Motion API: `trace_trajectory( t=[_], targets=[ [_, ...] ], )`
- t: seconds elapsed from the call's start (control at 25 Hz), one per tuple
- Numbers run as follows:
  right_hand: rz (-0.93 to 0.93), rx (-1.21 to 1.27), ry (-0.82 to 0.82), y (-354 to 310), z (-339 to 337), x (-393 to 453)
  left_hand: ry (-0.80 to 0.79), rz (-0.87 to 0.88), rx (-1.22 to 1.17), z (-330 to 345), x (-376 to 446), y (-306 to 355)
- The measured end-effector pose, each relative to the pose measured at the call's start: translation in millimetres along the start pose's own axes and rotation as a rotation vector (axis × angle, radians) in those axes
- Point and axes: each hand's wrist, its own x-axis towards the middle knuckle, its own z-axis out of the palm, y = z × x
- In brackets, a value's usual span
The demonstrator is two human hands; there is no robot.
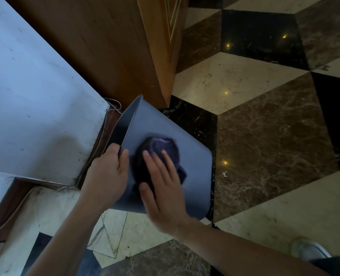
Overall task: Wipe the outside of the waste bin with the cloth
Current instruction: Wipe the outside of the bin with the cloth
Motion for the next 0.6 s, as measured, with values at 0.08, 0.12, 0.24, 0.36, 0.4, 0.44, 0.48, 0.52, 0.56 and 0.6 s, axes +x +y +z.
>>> trace_trajectory(
  t=[0.08, 0.12, 0.24, 0.36, 0.4, 0.44, 0.48, 0.52, 0.56, 0.6],
  targets=[
    [-0.078, 0.030, -0.007, -13, 1, 19, -0.001, -0.057, -0.030, 3, -3, 0],
    [-0.080, 0.043, -0.009, -14, 1, 27, -0.003, -0.070, -0.039, 2, -5, -1],
    [-0.028, -0.027, -0.040, 2, -3, 42, -0.019, -0.016, -0.026, -2, -13, -5],
    [0.155, -0.070, -0.016, 31, -10, 51, -0.055, -0.026, -0.014, -6, -21, -8],
    [0.222, -0.069, 0.004, 41, -13, 52, -0.059, -0.058, -0.020, -6, -24, -11],
    [0.286, -0.073, 0.015, 53, -16, 52, -0.063, -0.096, -0.032, -6, -28, -14],
    [0.345, -0.082, 0.015, 65, -20, 49, -0.072, -0.141, -0.053, -5, -33, -18],
    [0.396, -0.094, 0.010, 77, -23, 45, -0.080, -0.189, -0.085, -6, -36, -22],
    [0.434, -0.106, 0.005, 87, -26, 41, -0.087, -0.235, -0.122, -6, -37, -26],
    [0.459, -0.119, 0.001, 94, -28, 36, -0.096, -0.266, -0.153, -7, -36, -29]
  ],
)
